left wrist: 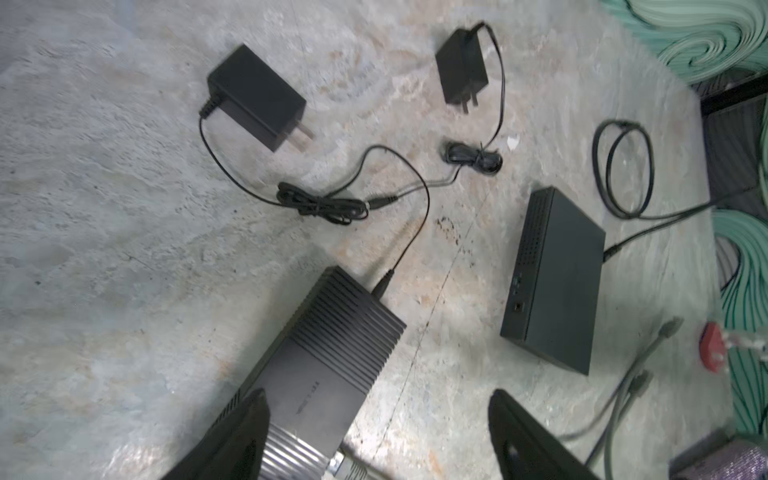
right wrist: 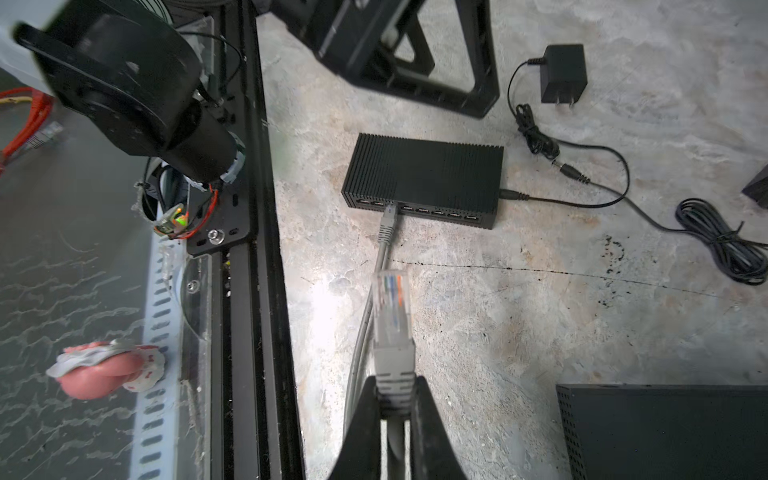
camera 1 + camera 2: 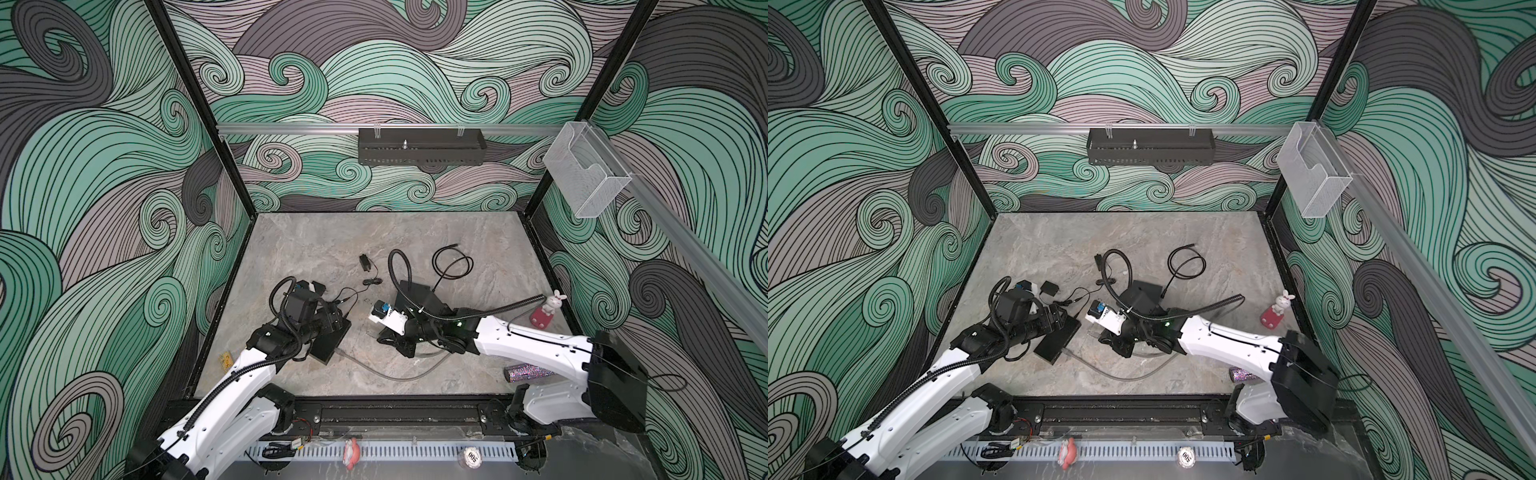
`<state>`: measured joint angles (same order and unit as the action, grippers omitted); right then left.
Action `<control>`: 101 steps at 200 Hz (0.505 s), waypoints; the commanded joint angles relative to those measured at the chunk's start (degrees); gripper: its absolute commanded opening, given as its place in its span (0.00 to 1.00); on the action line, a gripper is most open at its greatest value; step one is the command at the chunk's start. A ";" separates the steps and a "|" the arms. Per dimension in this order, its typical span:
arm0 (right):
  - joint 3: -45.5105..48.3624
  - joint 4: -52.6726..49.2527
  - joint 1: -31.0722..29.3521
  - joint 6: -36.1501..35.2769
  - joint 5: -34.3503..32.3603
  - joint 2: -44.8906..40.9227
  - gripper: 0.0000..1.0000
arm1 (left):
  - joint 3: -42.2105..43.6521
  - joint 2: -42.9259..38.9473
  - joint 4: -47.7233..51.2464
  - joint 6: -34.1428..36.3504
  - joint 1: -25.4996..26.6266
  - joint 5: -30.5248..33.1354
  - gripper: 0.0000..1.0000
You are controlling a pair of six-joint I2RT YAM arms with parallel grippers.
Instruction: Insert the plug into the switch port
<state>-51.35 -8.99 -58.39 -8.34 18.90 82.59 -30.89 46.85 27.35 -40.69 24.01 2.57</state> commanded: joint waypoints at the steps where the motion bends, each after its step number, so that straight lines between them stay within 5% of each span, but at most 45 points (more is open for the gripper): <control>1: -2.96 0.80 -1.73 1.47 -2.72 3.48 0.00 | 2.41 0.19 -2.85 0.06 -0.96 4.74 0.71; 51: -6.85 3.36 -3.92 8.14 -7.21 13.17 0.00 | 6.57 3.06 -9.23 1.73 -1.13 8.30 0.70; 101: -12.08 3.55 -4.53 9.19 -6.56 22.67 0.00 | 9.36 5.06 -16.15 4.33 -2.47 4.18 0.59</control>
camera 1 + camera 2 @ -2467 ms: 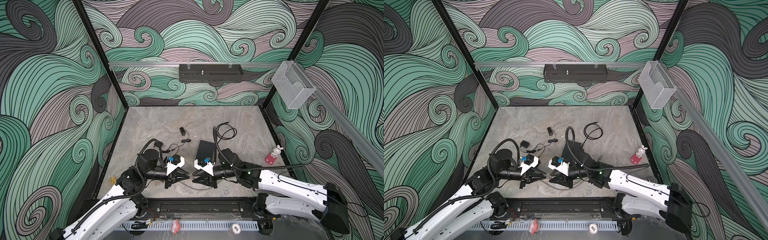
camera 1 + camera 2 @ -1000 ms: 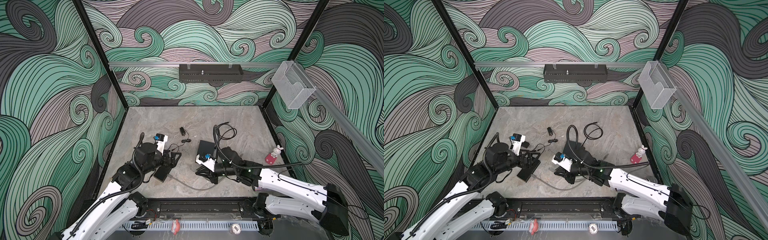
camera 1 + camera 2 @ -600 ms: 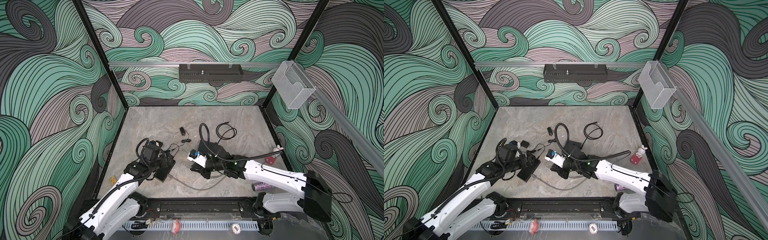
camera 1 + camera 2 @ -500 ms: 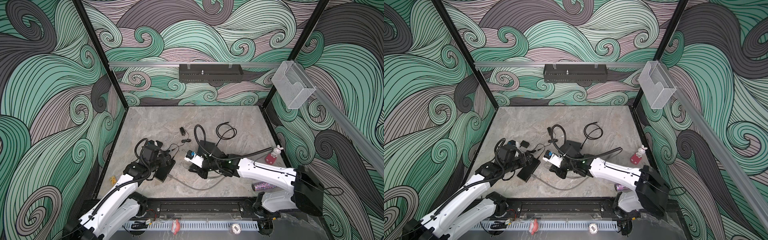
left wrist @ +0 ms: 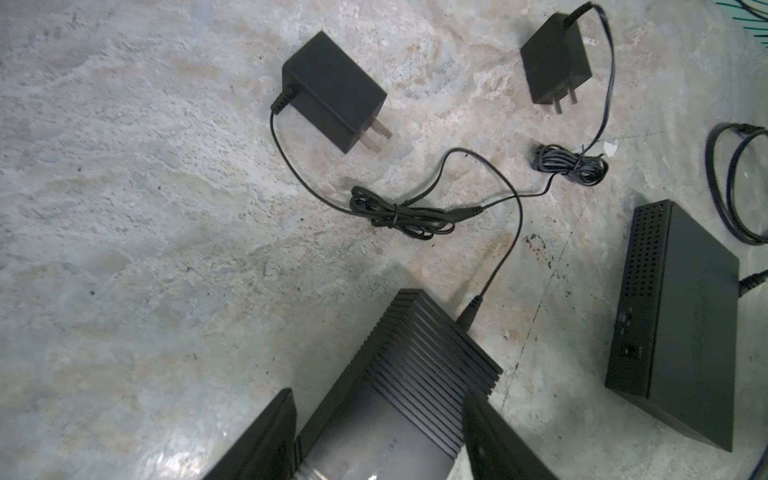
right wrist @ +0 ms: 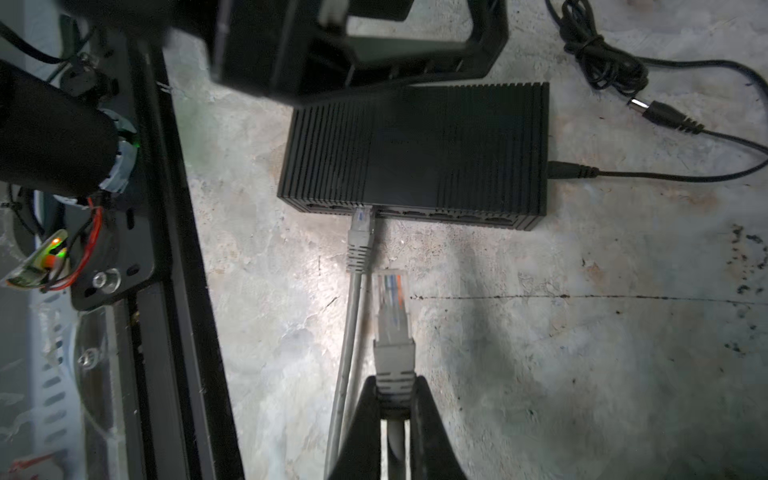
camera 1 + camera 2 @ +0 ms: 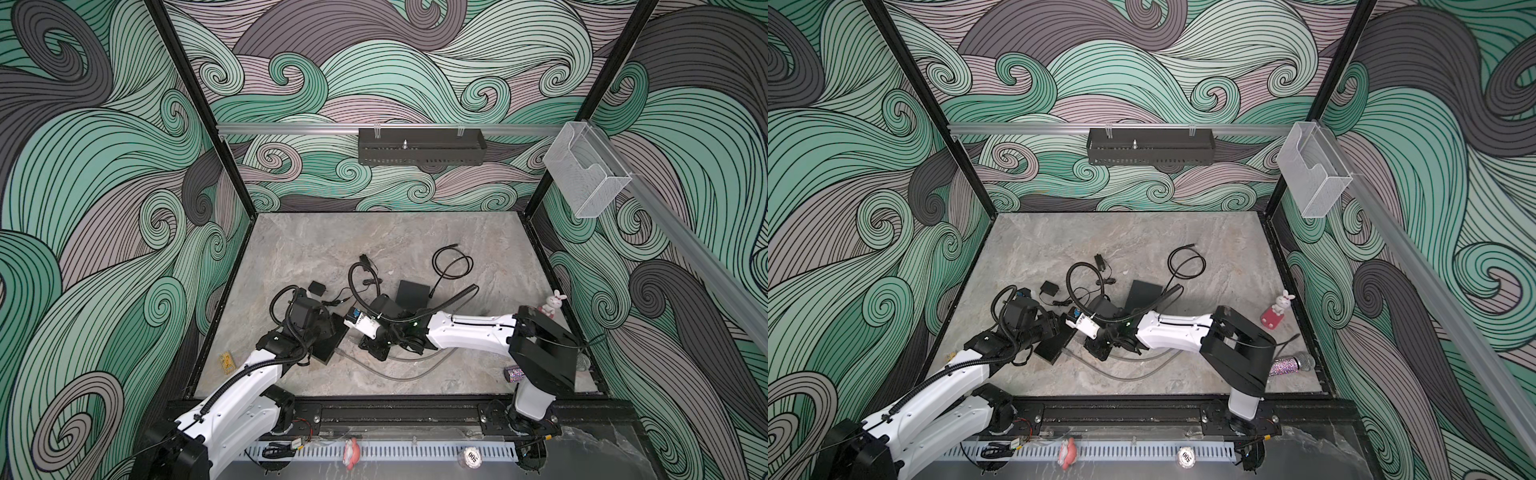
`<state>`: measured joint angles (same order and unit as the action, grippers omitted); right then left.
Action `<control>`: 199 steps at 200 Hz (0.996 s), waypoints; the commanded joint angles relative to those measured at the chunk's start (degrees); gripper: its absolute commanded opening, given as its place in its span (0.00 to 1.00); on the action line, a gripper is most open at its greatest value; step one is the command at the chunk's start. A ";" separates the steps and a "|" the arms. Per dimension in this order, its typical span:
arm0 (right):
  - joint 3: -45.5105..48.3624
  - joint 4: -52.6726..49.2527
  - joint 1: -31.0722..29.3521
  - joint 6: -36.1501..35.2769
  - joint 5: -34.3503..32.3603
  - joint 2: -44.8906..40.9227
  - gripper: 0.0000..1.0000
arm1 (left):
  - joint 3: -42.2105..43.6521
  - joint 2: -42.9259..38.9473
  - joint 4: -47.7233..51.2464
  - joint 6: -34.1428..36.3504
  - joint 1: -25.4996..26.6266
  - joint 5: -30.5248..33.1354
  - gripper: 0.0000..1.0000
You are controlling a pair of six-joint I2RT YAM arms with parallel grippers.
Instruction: Insert the plug into the switch port
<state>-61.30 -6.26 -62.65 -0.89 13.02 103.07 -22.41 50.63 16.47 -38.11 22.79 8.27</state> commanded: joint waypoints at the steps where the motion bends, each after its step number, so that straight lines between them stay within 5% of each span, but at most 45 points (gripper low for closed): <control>1: -2.19 0.86 -0.27 1.79 -0.69 2.30 0.00 | 0.92 1.38 -5.46 1.78 -1.29 -1.69 0.59; 80: -2.94 0.40 -0.12 3.08 -1.99 4.68 0.00 | -2.24 12.26 -3.79 1.34 -2.50 -9.05 0.55; 199: -4.39 -1.96 2.43 7.03 -2.59 8.27 0.00 | 1.80 5.71 -2.01 -2.04 -2.44 -13.15 0.55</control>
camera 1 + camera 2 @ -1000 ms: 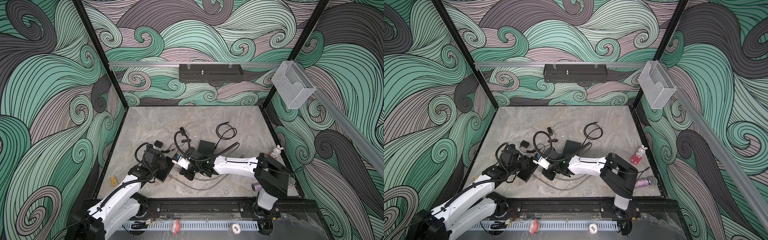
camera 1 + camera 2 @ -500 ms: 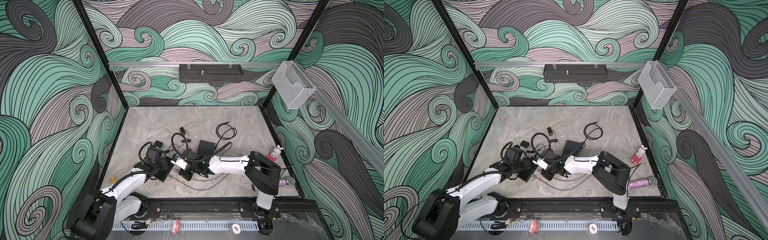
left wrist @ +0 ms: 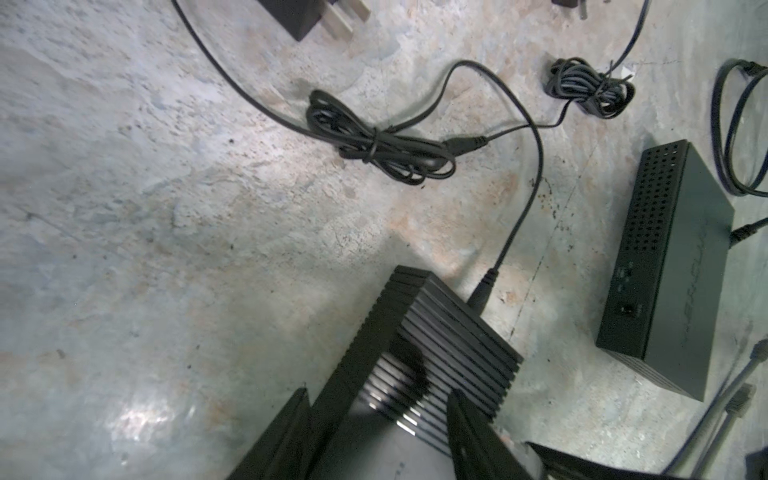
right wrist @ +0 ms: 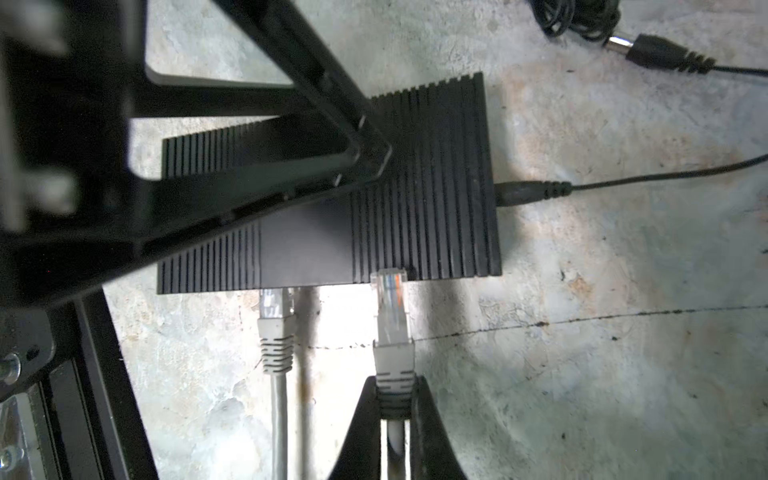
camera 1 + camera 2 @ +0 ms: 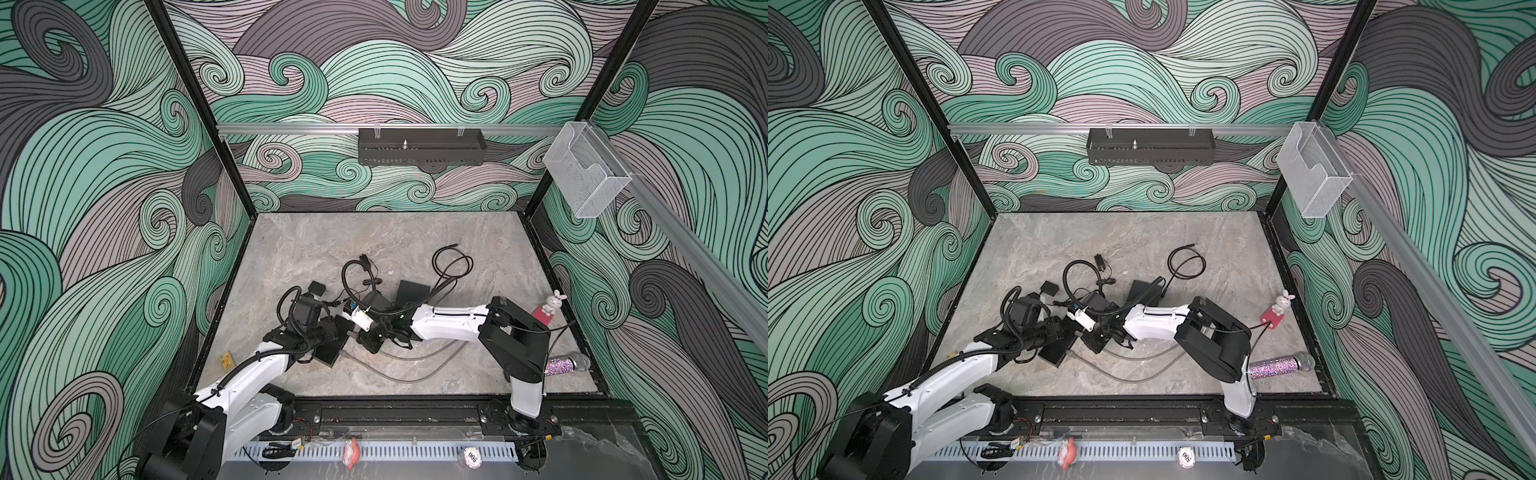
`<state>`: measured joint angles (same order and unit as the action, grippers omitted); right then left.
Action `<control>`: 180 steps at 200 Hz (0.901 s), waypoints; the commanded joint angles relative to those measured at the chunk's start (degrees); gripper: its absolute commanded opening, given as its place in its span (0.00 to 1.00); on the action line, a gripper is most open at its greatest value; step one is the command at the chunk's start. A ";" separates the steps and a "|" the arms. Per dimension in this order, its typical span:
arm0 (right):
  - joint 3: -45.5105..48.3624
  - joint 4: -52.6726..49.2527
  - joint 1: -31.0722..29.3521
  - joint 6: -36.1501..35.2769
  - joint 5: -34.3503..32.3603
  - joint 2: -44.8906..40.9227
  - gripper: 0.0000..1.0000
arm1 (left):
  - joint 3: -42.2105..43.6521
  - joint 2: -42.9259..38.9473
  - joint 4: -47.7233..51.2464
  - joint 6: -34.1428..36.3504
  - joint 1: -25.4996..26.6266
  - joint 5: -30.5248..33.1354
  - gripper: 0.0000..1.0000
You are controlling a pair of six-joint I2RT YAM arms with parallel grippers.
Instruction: Insert the plug into the switch port
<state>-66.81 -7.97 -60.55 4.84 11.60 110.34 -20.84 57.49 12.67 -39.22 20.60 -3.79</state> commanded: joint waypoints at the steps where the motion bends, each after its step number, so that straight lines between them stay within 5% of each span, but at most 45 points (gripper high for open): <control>1: 1.18 -0.27 0.30 1.35 -1.16 0.96 0.00 | 0.25 -1.20 1.77 -0.98 -0.27 -1.11 0.55; 180: 8.15 1.92 3.49 0.63 -1.73 -6.09 0.00 | 2.41 5.74 -8.37 -2.18 1.63 -9.79 0.46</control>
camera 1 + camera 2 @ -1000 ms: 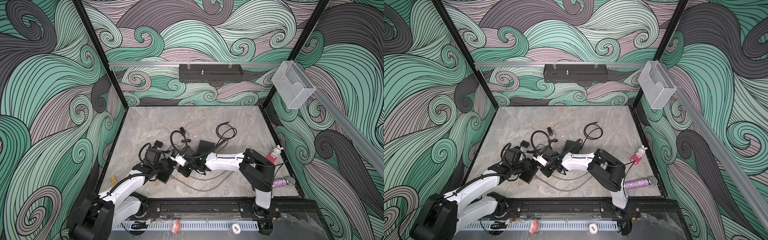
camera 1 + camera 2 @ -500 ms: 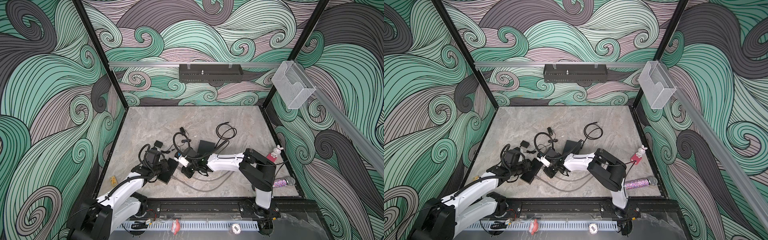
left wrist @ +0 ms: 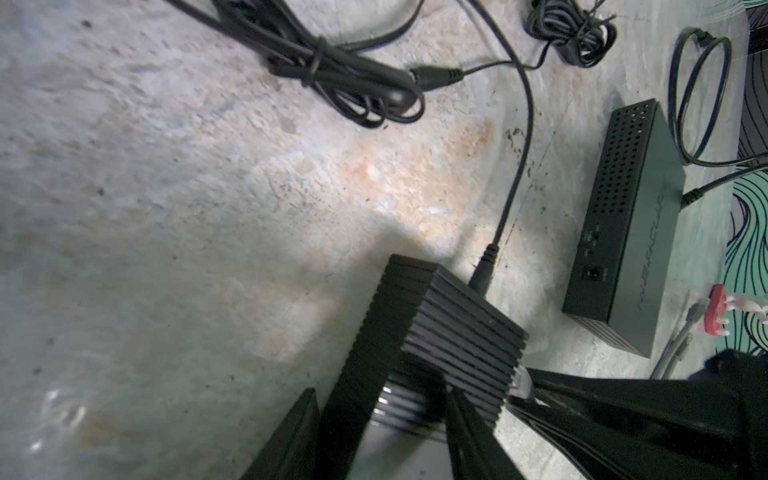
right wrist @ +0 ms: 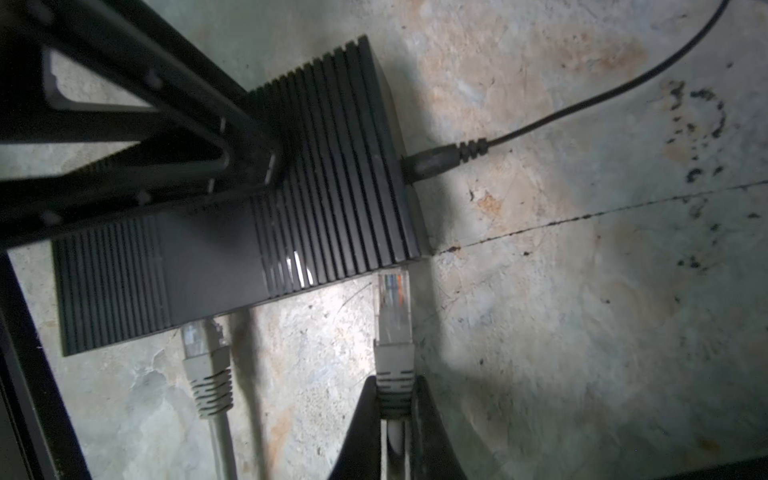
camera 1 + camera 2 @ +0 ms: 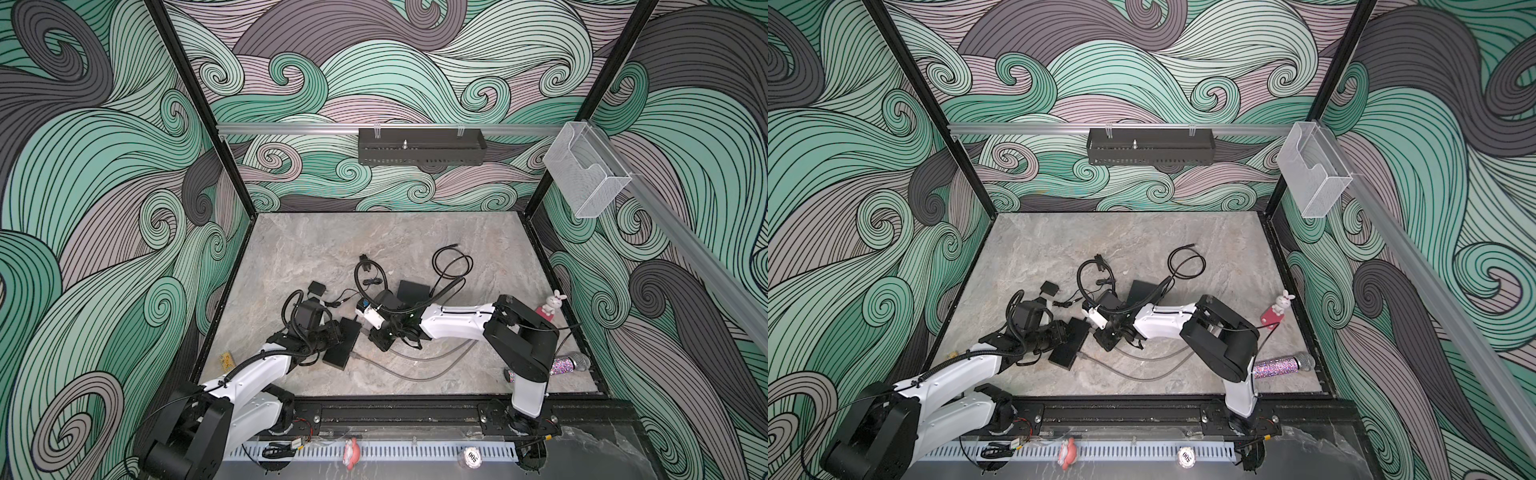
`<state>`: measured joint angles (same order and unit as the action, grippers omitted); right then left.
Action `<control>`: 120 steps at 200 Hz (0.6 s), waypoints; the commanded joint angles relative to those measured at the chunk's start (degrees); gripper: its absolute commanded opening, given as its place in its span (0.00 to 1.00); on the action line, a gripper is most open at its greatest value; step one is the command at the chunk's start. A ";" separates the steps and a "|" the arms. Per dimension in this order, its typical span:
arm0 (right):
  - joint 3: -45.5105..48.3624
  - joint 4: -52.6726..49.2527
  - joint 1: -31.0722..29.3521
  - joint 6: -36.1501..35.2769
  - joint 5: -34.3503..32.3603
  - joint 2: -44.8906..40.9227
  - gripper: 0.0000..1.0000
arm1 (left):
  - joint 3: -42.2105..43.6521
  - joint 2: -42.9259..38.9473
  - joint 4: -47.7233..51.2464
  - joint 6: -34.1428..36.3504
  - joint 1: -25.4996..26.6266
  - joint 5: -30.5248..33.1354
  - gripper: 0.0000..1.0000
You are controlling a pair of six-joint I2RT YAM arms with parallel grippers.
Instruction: Insert the plug into the switch port
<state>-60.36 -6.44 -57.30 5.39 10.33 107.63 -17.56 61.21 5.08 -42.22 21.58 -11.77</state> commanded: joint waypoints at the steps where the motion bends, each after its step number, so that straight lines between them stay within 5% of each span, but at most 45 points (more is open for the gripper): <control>1: 1.81 0.38 0.20 0.07 -0.52 -3.48 0.00 | -0.88 2.14 -1.00 0.91 0.69 -1.92 0.46; 120: 5.26 0.10 -0.39 -4.89 1.74 -7.01 0.00 | -3.61 8.04 0.16 5.97 0.84 -2.17 0.42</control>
<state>-54.00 -6.00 -57.32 2.24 11.42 100.62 -20.58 68.03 1.50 -37.89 21.96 -14.74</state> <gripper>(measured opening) 0.117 0.426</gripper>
